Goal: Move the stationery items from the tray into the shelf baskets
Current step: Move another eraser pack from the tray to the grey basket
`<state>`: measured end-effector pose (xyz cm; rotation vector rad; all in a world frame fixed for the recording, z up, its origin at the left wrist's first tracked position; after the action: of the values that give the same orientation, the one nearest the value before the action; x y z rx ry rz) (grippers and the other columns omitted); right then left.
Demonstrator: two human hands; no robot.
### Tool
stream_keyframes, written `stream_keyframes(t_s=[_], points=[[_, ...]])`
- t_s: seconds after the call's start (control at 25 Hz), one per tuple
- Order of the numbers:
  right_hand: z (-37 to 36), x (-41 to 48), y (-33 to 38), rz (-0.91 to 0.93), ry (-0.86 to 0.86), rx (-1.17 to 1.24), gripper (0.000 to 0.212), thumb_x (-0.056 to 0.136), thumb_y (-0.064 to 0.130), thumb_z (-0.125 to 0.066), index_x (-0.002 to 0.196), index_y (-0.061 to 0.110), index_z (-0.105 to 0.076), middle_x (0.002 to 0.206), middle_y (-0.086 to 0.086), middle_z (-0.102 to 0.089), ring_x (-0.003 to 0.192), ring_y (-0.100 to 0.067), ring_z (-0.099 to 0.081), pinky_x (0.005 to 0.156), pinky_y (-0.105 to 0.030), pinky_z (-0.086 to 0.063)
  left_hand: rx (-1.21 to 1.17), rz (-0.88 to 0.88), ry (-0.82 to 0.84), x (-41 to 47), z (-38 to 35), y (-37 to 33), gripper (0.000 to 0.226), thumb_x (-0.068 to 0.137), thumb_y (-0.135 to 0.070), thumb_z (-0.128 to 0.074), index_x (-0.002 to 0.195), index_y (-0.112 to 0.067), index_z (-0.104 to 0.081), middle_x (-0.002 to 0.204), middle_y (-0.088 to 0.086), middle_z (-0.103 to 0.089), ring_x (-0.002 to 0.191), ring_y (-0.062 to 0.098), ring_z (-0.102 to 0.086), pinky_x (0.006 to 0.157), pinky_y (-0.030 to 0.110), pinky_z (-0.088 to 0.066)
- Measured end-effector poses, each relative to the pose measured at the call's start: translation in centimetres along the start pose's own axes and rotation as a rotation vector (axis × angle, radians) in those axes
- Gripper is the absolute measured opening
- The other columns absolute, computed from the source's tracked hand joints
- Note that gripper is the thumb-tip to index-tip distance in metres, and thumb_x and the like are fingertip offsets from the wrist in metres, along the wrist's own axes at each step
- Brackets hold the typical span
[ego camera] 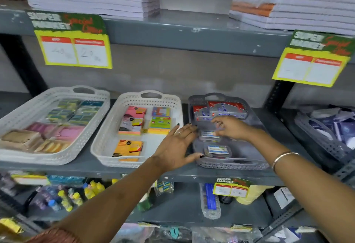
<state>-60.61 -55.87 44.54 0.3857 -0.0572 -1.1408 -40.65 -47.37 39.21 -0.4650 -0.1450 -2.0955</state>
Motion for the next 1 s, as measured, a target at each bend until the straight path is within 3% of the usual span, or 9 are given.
stream_keyframes(t_s=[0.16,0.36,0.52,0.68,0.76,0.88,1.0], points=[[1.0,3.1,8.3,0.226,-0.153,-0.006,0.033,0.081,0.015,-0.068,0.113,0.011,-0.060,0.091,-0.004,-0.062,0.089,-0.028,-0.063,0.088,-0.045,-0.051,0.065,0.250,-0.201,-6.8,4.6,5.8,0.067,0.086,-0.058,-0.037,0.126,-0.007,-0.053,0.144,0.013,-0.040,0.133,0.027,-0.031,0.109,0.045,-0.018],[-3.2,5.7,26.0,0.599,-0.194,0.017,0.028,0.081,0.012,-0.064,0.109,0.012,-0.062,0.101,-0.010,-0.068,0.093,-0.027,-0.063,0.085,-0.038,-0.050,0.236,0.561,-0.225,-20.2,10.4,13.5,0.066,0.086,-0.056,-0.036,0.124,-0.005,-0.055,0.144,0.015,-0.039,0.134,0.030,-0.030,0.109,0.048,-0.019],[-9.4,5.9,41.1,0.806,-0.091,0.049,0.032,0.082,0.014,-0.063,0.114,0.012,-0.060,0.111,-0.009,-0.066,0.103,-0.026,-0.060,0.089,-0.040,-0.049,0.275,0.847,-0.217,-33.5,13.4,17.8,0.076,0.088,-0.065,-0.023,0.130,-0.007,-0.049,0.149,0.012,-0.031,0.138,0.025,-0.019,0.111,0.043,-0.009],[-18.4,5.0,52.8,0.932,0.023,0.071,0.031,0.083,0.015,-0.064,0.113,0.010,-0.060,0.107,-0.011,-0.065,0.101,-0.027,-0.059,0.087,-0.037,-0.046,0.283,1.182,-0.164,-48.4,13.1,20.3,0.080,0.086,-0.068,-0.020,0.132,-0.009,-0.049,0.149,0.012,-0.031,0.139,0.029,-0.018,0.109,0.052,-0.016],[-23.3,4.6,56.1,0.960,0.097,0.059,0.033,0.083,0.015,-0.064,0.115,0.009,-0.059,0.109,-0.014,-0.064,0.105,-0.029,-0.057,0.090,-0.038,-0.044,0.258,1.307,-0.106,-54.9,11.5,20.1,0.078,0.087,-0.067,-0.021,0.132,-0.010,-0.047,0.150,0.012,-0.028,0.139,0.031,-0.016,0.106,0.057,-0.022],[-31.9,4.3,59.1,0.986,0.257,-0.032,0.036,0.086,0.019,-0.061,0.121,0.010,-0.055,0.116,-0.013,-0.060,0.114,-0.029,-0.052,0.092,-0.035,-0.040,0.233,1.438,0.001,-62.6,7.4,18.7,0.082,0.089,-0.067,-0.013,0.122,-0.006,-0.056,0.142,0.017,-0.041,0.131,0.039,-0.033,0.094,0.060,-0.035],[-41.0,4.2,59.7,0.975,0.397,-0.080,0.035,0.086,0.019,-0.060,0.119,0.011,-0.055,0.113,-0.014,-0.059,0.114,-0.031,-0.052,0.091,-0.041,-0.045,0.138,1.514,0.136,-67.4,1.8,16.1,0.082,0.091,-0.066,-0.010,0.123,-0.005,-0.056,0.138,0.018,-0.046,0.125,0.041,-0.041,0.090,0.059,-0.040]])
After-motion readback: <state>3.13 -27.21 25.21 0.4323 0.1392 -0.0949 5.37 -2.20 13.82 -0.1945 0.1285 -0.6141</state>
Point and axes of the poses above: each hand's wrist, its own x-axis towards the middle knuckle, its own z-axis out of the back of the hand, y = z × x, the point moved 1 cm from there along x, towards the middle knuckle
